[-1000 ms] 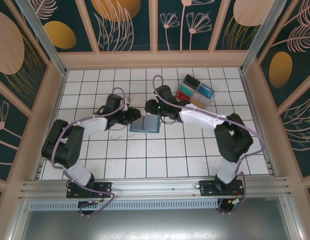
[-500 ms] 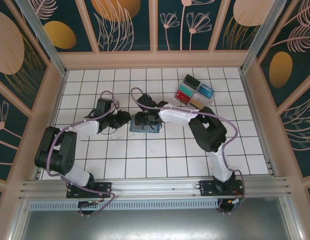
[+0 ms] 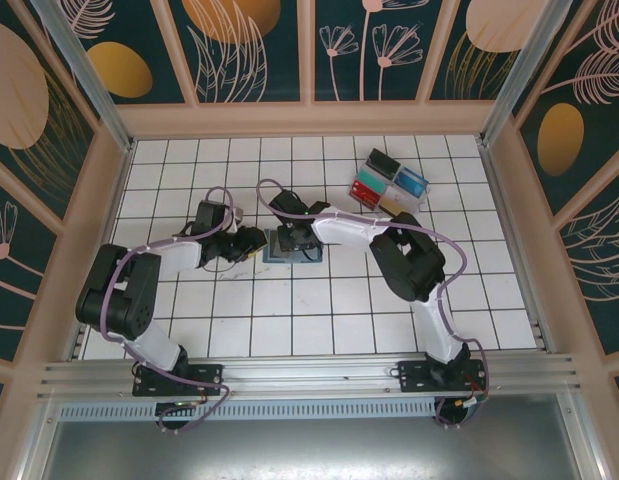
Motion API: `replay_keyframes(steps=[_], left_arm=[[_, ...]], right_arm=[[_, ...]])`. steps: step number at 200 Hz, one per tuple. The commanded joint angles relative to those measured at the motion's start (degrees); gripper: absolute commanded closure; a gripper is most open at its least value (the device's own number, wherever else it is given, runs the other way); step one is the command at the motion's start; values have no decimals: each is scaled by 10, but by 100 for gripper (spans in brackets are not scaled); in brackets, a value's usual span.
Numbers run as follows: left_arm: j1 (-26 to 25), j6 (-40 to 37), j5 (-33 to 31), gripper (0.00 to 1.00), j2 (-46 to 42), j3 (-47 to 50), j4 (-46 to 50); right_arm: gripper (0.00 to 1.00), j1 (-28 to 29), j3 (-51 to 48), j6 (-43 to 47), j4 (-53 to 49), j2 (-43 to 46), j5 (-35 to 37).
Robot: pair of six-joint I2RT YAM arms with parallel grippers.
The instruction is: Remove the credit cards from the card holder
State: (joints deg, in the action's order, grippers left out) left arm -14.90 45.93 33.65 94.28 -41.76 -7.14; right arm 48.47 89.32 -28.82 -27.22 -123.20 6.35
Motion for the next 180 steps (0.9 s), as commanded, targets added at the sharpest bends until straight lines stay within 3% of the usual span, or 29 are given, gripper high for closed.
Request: replay_keyframes(steps=[1,70,112,180], left_arm=[[0,14,39,65,15,6,-40],[-29,15,35,65,61,-23,-42],[-37,22,44,66,68,-27,-59],[-52,32,52,66,95,-53,-72]], right_arm=[[62,0,-30,3,-28,-21,11],[65,-12,-85,-11,36,20,-26],[73,-27,-114,-23,75,46,-53],[71,-52,-171,-53,181,131,-124]])
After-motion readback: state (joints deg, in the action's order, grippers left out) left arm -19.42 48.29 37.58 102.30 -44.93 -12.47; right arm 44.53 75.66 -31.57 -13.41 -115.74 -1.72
